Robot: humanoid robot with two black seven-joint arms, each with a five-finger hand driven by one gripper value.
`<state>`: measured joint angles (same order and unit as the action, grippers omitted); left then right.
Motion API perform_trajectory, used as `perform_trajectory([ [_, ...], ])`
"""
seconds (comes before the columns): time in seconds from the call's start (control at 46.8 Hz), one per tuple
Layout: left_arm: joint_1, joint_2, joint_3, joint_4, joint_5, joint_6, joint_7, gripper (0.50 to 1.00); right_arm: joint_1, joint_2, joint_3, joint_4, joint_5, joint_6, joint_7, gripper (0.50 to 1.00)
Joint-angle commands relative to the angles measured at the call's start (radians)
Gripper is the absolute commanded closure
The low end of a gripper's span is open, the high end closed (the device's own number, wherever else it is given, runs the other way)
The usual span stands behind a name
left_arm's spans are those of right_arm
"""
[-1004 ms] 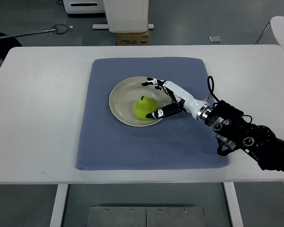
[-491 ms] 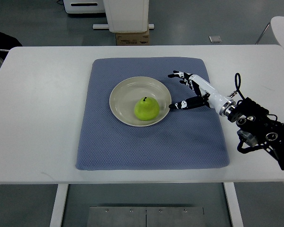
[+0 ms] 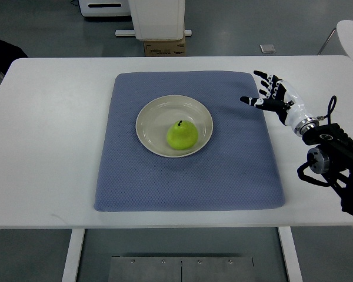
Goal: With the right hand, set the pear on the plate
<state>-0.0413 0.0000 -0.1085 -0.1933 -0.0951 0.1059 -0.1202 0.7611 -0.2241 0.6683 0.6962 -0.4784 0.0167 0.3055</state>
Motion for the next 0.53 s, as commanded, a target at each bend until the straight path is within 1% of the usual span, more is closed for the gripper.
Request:
perform_trajectory([
  [0.0, 0.000, 0.000, 0.001, 0.000, 0.000, 0.000, 0.001, 0.500, -0.011, 0.003, 0.071, 0.000, 0.000, 0.002, -0.014, 0.500],
  [0.214, 0.000, 0.000, 0.000, 0.000, 0.000, 0.000, 0.000, 0.500, -0.054, 0.065, 0.261, 0.005, 0.000, 0.002, -0.008, 0.500],
  [0.321, 0.000, 0.000, 0.000, 0.000, 0.000, 0.000, -0.001, 0.500, -0.068, 0.094, 0.292, 0.005, 0.000, 0.002, -0.006, 0.500],
  [0.449, 0.000, 0.000, 0.000, 0.000, 0.000, 0.000, -0.001, 0.500, -0.077, 0.118, 0.310, 0.006, -0.002, 0.002, 0.035, 0.500],
  [0.513, 0.000, 0.000, 0.000, 0.000, 0.000, 0.000, 0.000, 0.500, -0.088, 0.137, 0.324, 0.008, -0.002, 0.002, 0.038, 0.500],
])
